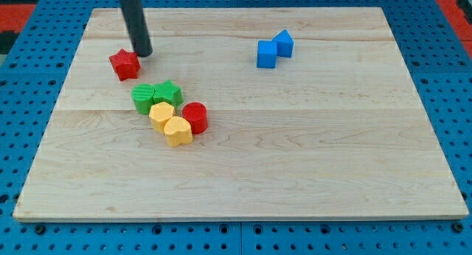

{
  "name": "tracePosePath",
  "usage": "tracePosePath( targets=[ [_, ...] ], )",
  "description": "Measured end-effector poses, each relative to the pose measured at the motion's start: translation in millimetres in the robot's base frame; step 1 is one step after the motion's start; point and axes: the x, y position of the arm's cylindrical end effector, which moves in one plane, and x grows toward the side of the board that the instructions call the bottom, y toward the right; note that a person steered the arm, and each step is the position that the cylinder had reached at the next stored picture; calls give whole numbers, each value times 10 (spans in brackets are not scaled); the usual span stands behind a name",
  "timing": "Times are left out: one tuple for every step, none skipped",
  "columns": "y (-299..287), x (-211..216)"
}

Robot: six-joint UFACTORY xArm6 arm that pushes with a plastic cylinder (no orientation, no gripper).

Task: Slightly push the red star towards the center left side of the board

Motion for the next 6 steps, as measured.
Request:
tracePosePath(
  targets=[
    [280, 340],
    [95, 450],
    [25, 424],
    [-537, 596],
    [-428, 1001],
    [490, 1079]
  ],
)
